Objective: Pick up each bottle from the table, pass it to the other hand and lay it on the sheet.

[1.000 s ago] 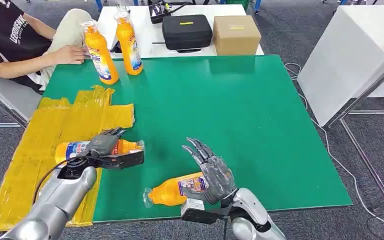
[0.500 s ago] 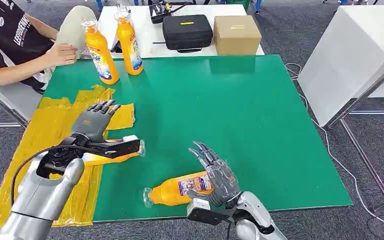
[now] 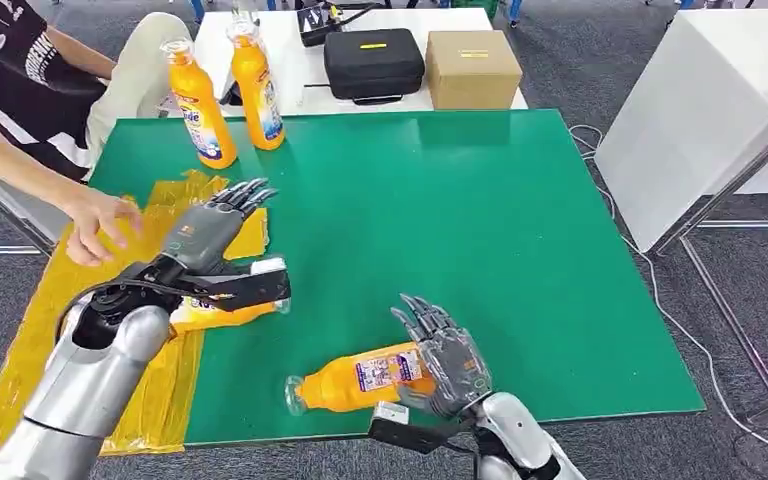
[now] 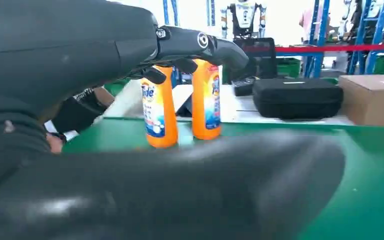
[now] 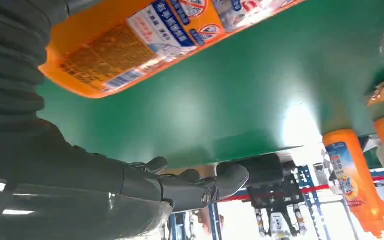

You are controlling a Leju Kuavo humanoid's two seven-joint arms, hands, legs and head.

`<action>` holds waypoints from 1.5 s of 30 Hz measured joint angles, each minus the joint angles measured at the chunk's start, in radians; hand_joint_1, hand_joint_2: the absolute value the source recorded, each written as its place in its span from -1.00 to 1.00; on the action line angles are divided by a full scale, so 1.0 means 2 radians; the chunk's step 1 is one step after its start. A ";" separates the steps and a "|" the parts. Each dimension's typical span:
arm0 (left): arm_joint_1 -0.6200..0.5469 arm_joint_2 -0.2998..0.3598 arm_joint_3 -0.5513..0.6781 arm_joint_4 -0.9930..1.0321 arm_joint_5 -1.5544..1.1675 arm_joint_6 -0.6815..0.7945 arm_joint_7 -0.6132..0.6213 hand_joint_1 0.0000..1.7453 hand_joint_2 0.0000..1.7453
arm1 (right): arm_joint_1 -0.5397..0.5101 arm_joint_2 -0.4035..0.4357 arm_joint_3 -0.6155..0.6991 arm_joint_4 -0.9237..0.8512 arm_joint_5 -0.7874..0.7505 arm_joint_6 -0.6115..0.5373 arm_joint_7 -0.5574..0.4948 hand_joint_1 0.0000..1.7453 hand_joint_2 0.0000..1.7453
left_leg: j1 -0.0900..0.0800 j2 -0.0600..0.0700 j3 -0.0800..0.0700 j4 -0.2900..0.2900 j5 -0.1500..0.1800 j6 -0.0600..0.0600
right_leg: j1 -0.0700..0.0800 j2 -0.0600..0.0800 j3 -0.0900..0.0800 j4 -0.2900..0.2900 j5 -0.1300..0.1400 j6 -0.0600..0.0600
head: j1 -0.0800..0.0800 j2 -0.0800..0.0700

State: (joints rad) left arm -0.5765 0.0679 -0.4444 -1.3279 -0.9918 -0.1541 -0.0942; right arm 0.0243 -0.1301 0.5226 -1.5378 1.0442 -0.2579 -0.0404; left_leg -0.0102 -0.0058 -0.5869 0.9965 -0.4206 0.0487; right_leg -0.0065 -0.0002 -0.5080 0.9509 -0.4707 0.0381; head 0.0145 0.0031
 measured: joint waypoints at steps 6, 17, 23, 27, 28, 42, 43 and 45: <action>0.009 -0.008 0.010 0.003 0.034 0.009 -0.004 -1.00 -1.00 | 0.014 -0.010 0.001 -0.046 0.019 0.041 -0.001 -1.00 1.00 | 0.000 0.000 0.000 0.000 0.000 0.000 | 0.000 0.000 0.000 0.000 0.000 0.000 | 0.000 0.000; 0.022 -0.016 0.021 0.016 0.044 0.016 -0.010 -1.00 -1.00 | 0.018 -0.018 0.007 -0.087 0.053 0.087 0.025 -1.00 1.00 | 0.000 0.000 0.000 0.000 0.000 0.000 | 0.000 0.000 0.000 0.000 0.000 0.000 | 0.000 0.000; 0.025 -0.020 0.026 0.019 0.044 0.016 -0.010 -1.00 -1.00 | 0.018 -0.018 0.010 -0.087 0.058 0.088 0.031 -1.00 1.00 | 0.000 0.000 0.000 0.000 0.000 0.000 | 0.000 0.000 0.000 0.000 0.000 0.000 | 0.000 0.000; 0.025 -0.020 0.027 0.020 0.044 0.016 -0.010 -1.00 -1.00 | 0.018 -0.018 0.010 -0.087 0.058 0.088 0.031 -1.00 1.00 | 0.000 0.000 0.000 0.000 0.000 0.000 | 0.000 0.000 0.000 0.000 0.000 0.000 | 0.000 0.000; 0.025 -0.021 0.027 0.020 0.044 0.016 -0.010 -1.00 -1.00 | 0.018 -0.018 0.010 -0.087 0.058 0.088 0.031 -1.00 1.00 | 0.000 0.000 0.000 0.000 0.000 0.000 | 0.000 0.000 0.000 0.000 0.000 0.000 | 0.000 0.000; 0.029 -0.031 0.026 0.022 0.056 0.011 -0.001 -1.00 -1.00 | -0.005 -0.004 0.012 -0.043 0.068 0.129 0.071 -1.00 1.00 | 0.000 0.000 0.000 0.000 0.000 0.000 | 0.000 0.000 0.000 0.000 0.000 0.000 | 0.000 0.000; 0.032 -0.031 0.026 0.020 0.056 0.011 0.000 -1.00 -1.00 | -0.008 -0.002 0.012 -0.036 0.069 0.130 0.074 -1.00 1.00 | 0.000 0.000 0.000 0.000 0.000 0.000 | 0.000 0.000 0.000 0.000 0.000 0.000 | 0.000 0.000; 0.035 -0.033 0.027 0.018 0.056 0.010 0.002 -1.00 -1.00 | -0.017 0.004 0.012 -0.022 0.071 0.135 0.080 -1.00 1.00 | 0.000 0.000 0.000 0.000 0.000 0.000 | 0.000 0.000 0.000 0.000 0.000 0.000 | 0.000 0.000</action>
State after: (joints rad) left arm -0.5056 0.0023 -0.3914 -1.2928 -0.8804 -0.1347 -0.0904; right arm -0.0103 -0.1221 0.5474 -1.5821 1.1867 0.0129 0.1201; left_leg -0.0100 -0.0061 -0.5869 0.9964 -0.4205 0.0487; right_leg -0.0062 -0.0002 -0.5075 0.9510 -0.4707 0.0381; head 0.0145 0.0030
